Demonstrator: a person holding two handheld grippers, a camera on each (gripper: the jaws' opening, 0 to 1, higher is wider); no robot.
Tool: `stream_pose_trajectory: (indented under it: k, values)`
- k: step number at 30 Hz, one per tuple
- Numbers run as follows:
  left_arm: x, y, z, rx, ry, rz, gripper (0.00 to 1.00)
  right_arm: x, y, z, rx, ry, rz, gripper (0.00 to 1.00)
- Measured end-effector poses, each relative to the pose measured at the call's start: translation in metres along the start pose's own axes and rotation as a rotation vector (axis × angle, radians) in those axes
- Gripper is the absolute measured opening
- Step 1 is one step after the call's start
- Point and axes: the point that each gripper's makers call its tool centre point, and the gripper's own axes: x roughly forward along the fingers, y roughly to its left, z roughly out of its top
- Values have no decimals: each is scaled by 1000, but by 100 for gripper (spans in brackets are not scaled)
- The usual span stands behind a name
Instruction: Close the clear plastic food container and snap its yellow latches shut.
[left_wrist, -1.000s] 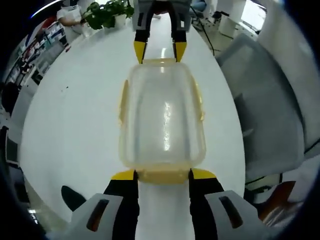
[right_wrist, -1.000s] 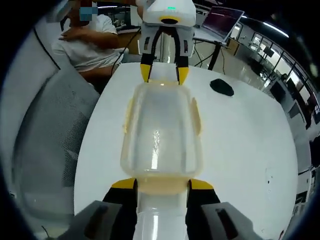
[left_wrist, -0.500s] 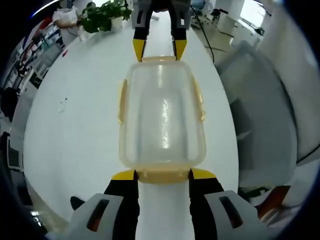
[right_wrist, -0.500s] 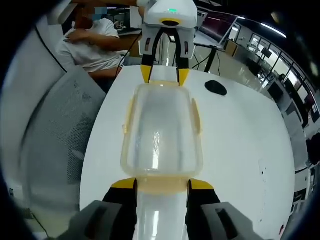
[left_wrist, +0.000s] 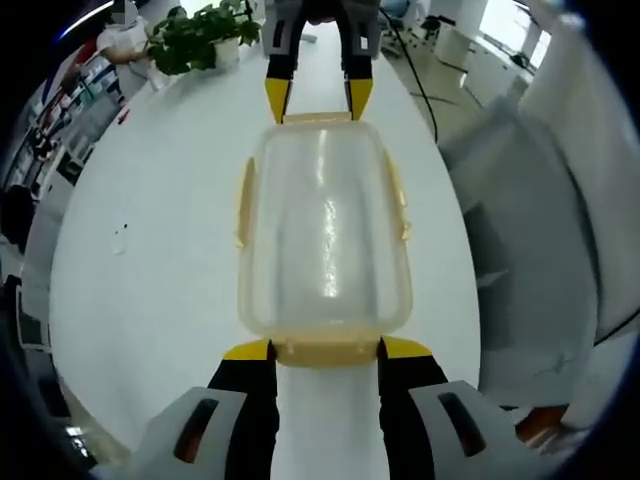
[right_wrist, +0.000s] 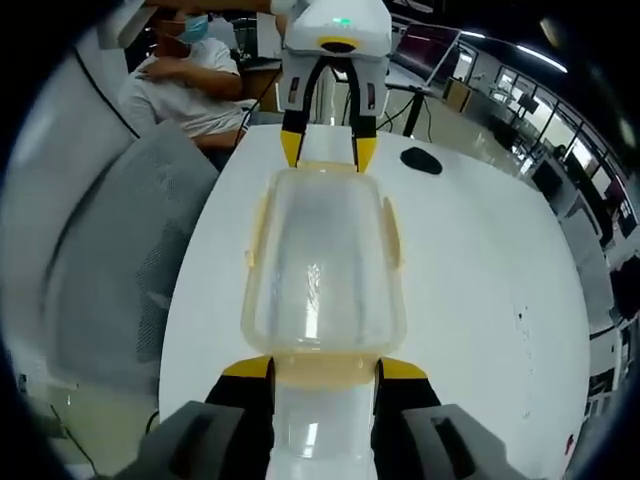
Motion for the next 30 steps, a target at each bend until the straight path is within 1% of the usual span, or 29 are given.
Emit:
stream_pose_trajectory:
  k: [6, 14, 17, 19, 21, 30]
  values:
    - [8, 3, 21, 0, -8, -1, 36, -7, 0, -23, 15, -2, -3, 36]
    - [21, 8, 45, 11, -12, -6, 36, -16, 0, -46, 23, -5, -8, 36]
    - [26, 9, 52, 27, -8, -7, 36, -19, -1, -55, 25, -4, -11, 36]
    - [29, 11, 58, 22, -13, -9, 36, -21, -3, -61, 13, 7, -20, 36]
    - [31, 12, 64, 21, -16, -8, 36, -23, -5, -68, 21, 9, -21, 36]
    - [46, 14, 84, 35, -25, -6, 36, -29, -4, -91, 27, 25, -25, 36]
